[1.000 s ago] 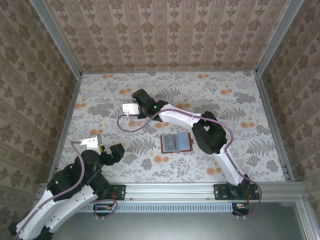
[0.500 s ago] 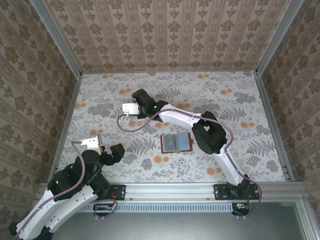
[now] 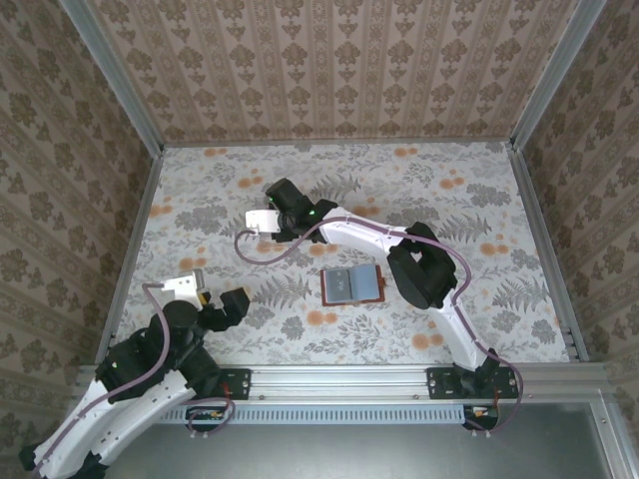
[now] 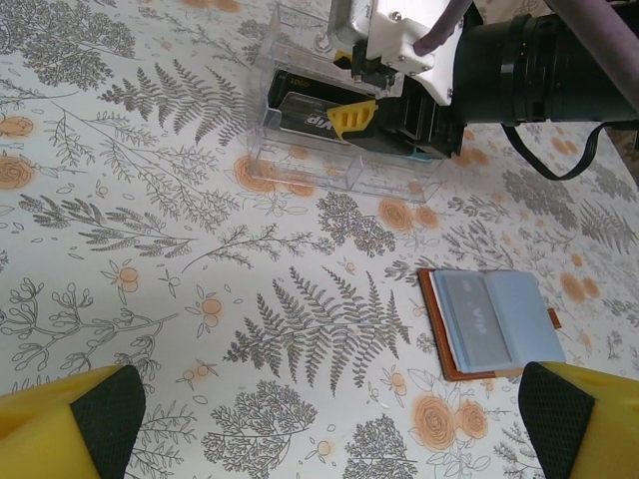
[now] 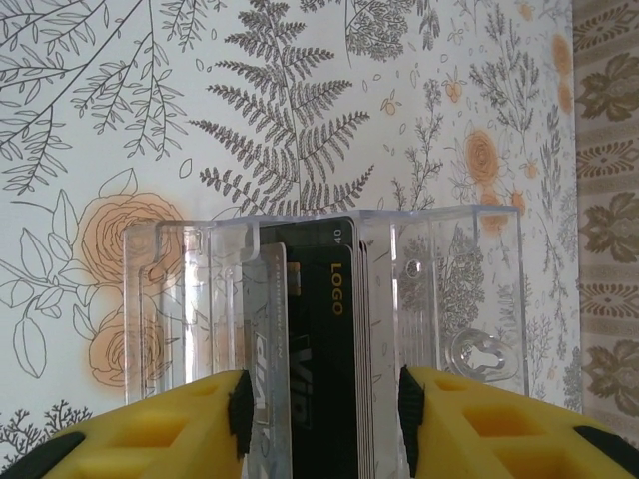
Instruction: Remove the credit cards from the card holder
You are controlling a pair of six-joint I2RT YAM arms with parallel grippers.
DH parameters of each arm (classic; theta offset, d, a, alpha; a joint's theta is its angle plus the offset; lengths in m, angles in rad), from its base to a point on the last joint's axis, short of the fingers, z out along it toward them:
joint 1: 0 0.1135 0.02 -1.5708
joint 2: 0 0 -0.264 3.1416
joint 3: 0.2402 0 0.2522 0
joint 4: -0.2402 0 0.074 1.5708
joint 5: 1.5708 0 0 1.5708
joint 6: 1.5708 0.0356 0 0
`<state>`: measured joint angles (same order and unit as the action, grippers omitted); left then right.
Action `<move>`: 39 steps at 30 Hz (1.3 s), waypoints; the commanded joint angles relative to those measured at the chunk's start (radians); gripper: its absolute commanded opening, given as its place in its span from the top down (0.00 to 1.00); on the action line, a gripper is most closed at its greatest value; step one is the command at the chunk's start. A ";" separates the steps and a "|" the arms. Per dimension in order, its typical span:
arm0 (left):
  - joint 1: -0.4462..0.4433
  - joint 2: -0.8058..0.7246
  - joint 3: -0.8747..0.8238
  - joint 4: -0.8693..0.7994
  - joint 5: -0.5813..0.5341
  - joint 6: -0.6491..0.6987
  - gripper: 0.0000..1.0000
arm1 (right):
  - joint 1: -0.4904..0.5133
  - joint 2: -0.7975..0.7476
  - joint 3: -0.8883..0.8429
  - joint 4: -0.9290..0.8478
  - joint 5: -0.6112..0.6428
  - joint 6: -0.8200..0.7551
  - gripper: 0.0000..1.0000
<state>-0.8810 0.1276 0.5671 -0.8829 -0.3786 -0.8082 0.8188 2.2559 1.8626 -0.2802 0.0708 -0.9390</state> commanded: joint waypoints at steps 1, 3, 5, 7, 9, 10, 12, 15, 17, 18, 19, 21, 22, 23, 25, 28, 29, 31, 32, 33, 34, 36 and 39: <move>0.008 -0.015 -0.002 0.001 0.003 -0.009 0.00 | 0.005 -0.005 -0.008 -0.019 0.002 0.012 0.54; 0.010 -0.016 -0.002 0.001 0.003 -0.009 0.00 | 0.003 0.004 -0.002 -0.002 0.028 0.016 0.54; 0.009 -0.015 -0.002 0.001 0.001 -0.009 0.00 | 0.002 0.018 0.007 0.008 0.048 0.016 0.54; 0.008 -0.014 -0.002 0.002 0.001 -0.009 0.00 | 0.002 0.028 0.010 0.023 0.063 0.019 0.54; 0.008 -0.016 -0.002 -0.001 0.000 -0.010 0.00 | -0.001 0.037 0.016 0.028 0.073 0.019 0.54; 0.009 -0.016 -0.002 -0.001 0.001 -0.009 0.00 | -0.002 0.040 0.018 0.027 0.072 0.017 0.54; 0.009 -0.015 -0.001 -0.004 -0.001 -0.010 0.00 | -0.001 0.045 0.019 0.034 0.077 0.021 0.54; 0.008 -0.016 -0.002 -0.002 -0.002 -0.009 0.00 | -0.004 0.053 0.022 0.049 0.090 0.022 0.54; 0.009 -0.016 -0.003 -0.002 -0.002 -0.009 0.00 | -0.006 0.060 0.031 0.051 0.096 0.025 0.54; 0.009 -0.015 -0.003 -0.002 -0.003 -0.009 0.00 | -0.007 0.063 0.034 0.055 0.103 0.027 0.54; 0.008 -0.016 -0.004 -0.002 -0.003 -0.009 0.00 | -0.008 0.067 0.037 0.063 0.111 0.029 0.54; 0.008 -0.016 -0.004 -0.002 -0.002 -0.009 0.00 | -0.008 0.073 0.038 0.086 0.127 0.031 0.54; 0.008 -0.015 -0.004 -0.001 -0.002 -0.009 0.00 | -0.008 0.076 0.040 0.093 0.130 0.030 0.54; 0.009 -0.016 -0.004 -0.003 -0.004 -0.009 0.00 | -0.008 0.077 0.041 0.100 0.134 0.031 0.54; 0.009 -0.016 -0.004 -0.003 -0.003 -0.009 0.00 | -0.008 0.082 0.044 0.115 0.145 0.031 0.54; 0.009 -0.015 -0.004 -0.004 -0.003 -0.011 0.00 | -0.010 0.087 0.053 0.122 0.156 0.037 0.54; 0.008 -0.015 -0.005 -0.002 -0.004 -0.011 0.00 | -0.010 0.088 0.053 0.124 0.156 0.037 0.54; 0.008 -0.015 -0.006 -0.002 -0.005 -0.010 0.00 | -0.012 0.090 0.053 0.125 0.156 0.039 0.54; 0.009 -0.016 -0.008 0.000 -0.003 -0.009 0.00 | -0.012 0.091 0.053 0.124 0.156 0.040 0.54; 0.009 -0.014 -0.008 0.001 -0.005 -0.009 0.00 | -0.012 0.091 0.052 0.124 0.155 0.042 0.54; 0.008 -0.015 -0.008 0.000 -0.005 -0.009 0.00 | -0.013 0.090 0.052 0.120 0.153 0.043 0.55; 0.008 -0.016 -0.006 0.000 -0.004 -0.009 0.00 | -0.012 0.085 0.050 0.110 0.141 0.046 0.54; 0.009 -0.015 -0.006 0.001 -0.003 -0.009 0.00 | -0.012 0.074 0.043 0.105 0.133 0.052 0.55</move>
<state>-0.8806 0.1268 0.5667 -0.8833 -0.3790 -0.8112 0.8124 2.3268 1.8881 -0.1738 0.2001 -0.9092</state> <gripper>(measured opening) 0.995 0.456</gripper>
